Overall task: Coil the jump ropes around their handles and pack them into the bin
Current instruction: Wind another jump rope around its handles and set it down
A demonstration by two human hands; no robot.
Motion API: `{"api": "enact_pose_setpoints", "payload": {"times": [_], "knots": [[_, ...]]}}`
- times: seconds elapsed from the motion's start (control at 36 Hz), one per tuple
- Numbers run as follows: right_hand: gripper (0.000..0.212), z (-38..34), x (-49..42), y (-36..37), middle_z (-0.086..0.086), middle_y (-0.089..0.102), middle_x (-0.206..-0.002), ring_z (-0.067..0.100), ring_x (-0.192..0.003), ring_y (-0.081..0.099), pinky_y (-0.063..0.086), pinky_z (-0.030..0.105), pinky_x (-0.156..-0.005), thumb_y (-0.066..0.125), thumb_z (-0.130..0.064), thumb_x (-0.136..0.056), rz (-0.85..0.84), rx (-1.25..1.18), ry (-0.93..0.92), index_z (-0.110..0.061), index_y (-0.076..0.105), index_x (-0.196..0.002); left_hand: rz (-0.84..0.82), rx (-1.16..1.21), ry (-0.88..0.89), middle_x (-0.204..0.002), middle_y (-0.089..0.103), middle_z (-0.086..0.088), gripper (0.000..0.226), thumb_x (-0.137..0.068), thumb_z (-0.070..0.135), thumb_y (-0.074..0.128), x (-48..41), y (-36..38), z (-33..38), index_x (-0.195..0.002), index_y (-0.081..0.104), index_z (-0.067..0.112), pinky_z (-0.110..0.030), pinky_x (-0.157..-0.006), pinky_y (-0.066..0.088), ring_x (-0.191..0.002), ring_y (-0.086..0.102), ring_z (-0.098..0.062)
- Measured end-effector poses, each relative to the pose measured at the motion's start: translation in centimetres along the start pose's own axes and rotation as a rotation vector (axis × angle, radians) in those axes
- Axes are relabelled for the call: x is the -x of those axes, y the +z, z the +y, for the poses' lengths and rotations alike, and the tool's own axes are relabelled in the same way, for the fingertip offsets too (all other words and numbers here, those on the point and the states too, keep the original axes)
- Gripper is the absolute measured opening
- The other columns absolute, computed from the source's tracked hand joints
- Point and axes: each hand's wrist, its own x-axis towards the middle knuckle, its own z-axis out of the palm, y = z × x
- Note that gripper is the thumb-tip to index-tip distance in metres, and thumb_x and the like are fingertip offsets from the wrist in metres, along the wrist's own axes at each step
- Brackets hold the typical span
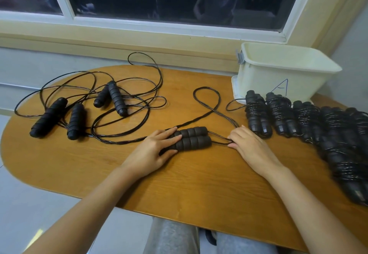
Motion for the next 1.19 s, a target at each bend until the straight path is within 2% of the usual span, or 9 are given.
{"api": "enact_pose_setpoints", "payload": {"times": [0.08,0.17,0.22,0.31,0.61,0.75,0.94,1.06,1.19], "knots": [[0.019,-0.1,0.1,0.0,0.002,0.067,-0.103,0.026,-0.108,0.062,0.027,0.027,-0.106,0.066,-0.024,-0.091,0.022,0.045,0.035,-0.01,0.069,-0.103,0.002,-0.022,-0.022,-0.158,0.028,0.013,0.054,-0.096,0.032,0.057,-0.6,0.1,0.1,-0.147,0.037,0.035,-0.027,-0.112,0.031,-0.138,0.029,-0.003],[0.015,-0.1,0.5,0.2,0.0,0.067,-0.096,0.025,-0.101,0.065,0.038,0.029,-0.101,0.066,-0.026,-0.09,0.068,0.061,0.011,-0.012,0.069,-0.096,0.021,-0.022,-0.041,-0.158,0.029,0.012,0.054,-0.097,0.031,0.057,-0.9,0.3,0.3,-0.147,0.037,0.035,-0.029,-0.112,0.032,-0.139,0.03,-0.006],[0.016,-0.1,0.9,0.2,-0.002,0.064,-0.091,0.02,-0.089,0.064,0.055,0.033,-0.087,0.061,-0.027,-0.09,0.095,0.041,-0.013,-0.013,0.067,-0.093,0.028,-0.027,-0.053,-0.158,0.029,0.011,0.054,-0.097,0.032,0.057,-0.9,0.4,0.4,-0.146,0.036,0.036,-0.032,-0.113,0.033,-0.139,0.03,-0.007],[0.011,-0.1,1.8,0.3,-0.004,0.062,-0.087,0.015,-0.079,0.061,0.055,0.029,-0.066,0.063,-0.024,-0.087,0.13,0.056,-0.048,-0.014,0.067,-0.091,0.029,-0.026,-0.064,-0.158,0.029,0.011,0.054,-0.097,0.032,0.057,-0.9,0.4,0.5,-0.147,0.036,0.036,-0.033,-0.113,0.034,-0.139,0.03,-0.008],[0.013,-3.1,4.0,0.4,-0.007,0.062,-0.084,0.008,-0.077,0.058,0.043,0.016,-0.07,0.067,-0.029,-0.084,0.175,0.022,-0.157,-0.016,0.068,-0.088,0.021,-0.029,-0.103,-0.158,0.028,0.011,0.054,-0.097,0.031,0.058,-0.7,0.2,1.3,-0.147,0.038,0.034,-0.034,-0.114,0.032,-0.14,0.029,-0.009],[0.016,-6.2,4.2,0.7,-0.005,0.062,-0.077,0.008,-0.069,0.058,0.044,0.015,-0.062,0.071,-0.032,-0.079,0.228,0.03,-0.229,-0.016,0.067,-0.08,0.03,-0.042,-0.123,-0.159,0.028,0.011,0.055,-0.097,0.03,0.059,-0.7,0.4,1.6,-0.147,0.038,0.033,-0.03,-0.113,0.029,-0.139,0.029,-0.008],[0.02,-10.0,4.3,1.9,-0.006,0.055,-0.067,0.009,-0.059,0.052,0.041,0.02,-0.052,0.07,-0.033,-0.082,0.336,0.078,-0.27,-0.018,0.061,-0.072,-0.003,-0.083,-0.153,-0.16,0.028,0.009,0.055,-0.097,0.032,0.059,-0.8,0.1,2.5,-0.148,0.038,0.031,-0.037,-0.116,0.032,-0.141,0.029,-0.013],[0.03,-11.6,3.9,2.3,-0.007,0.053,-0.062,0.008,-0.055,0.051,0.041,0.02,-0.05,0.057,-0.042,-0.09,0.352,0.13,-0.237,-0.02,0.059,-0.071,-0.04,-0.068,-0.227,-0.16,0.027,0.007,0.059,-0.095,0.053,0.051,-1.0,-0.4,3.6,-0.148,0.041,0.028,-0.046,-0.117,0.031,-0.144,0.026,-0.016],[0.025,-13.4,3.7,3.0,-0.004,0.054,-0.065,0.013,-0.058,0.053,0.045,0.025,-0.051,0.059,-0.041,-0.086,0.298,0.213,-0.215,-0.019,0.06,-0.074,-0.147,-0.101,-0.324,-0.162,0.023,0.003,0.099,-0.071,0.085,0.043,-1.3,-1.4,5.5,-0.15,0.04,0.024,-0.047,-0.119,0.025,-0.148,0.02,-0.024]]}}
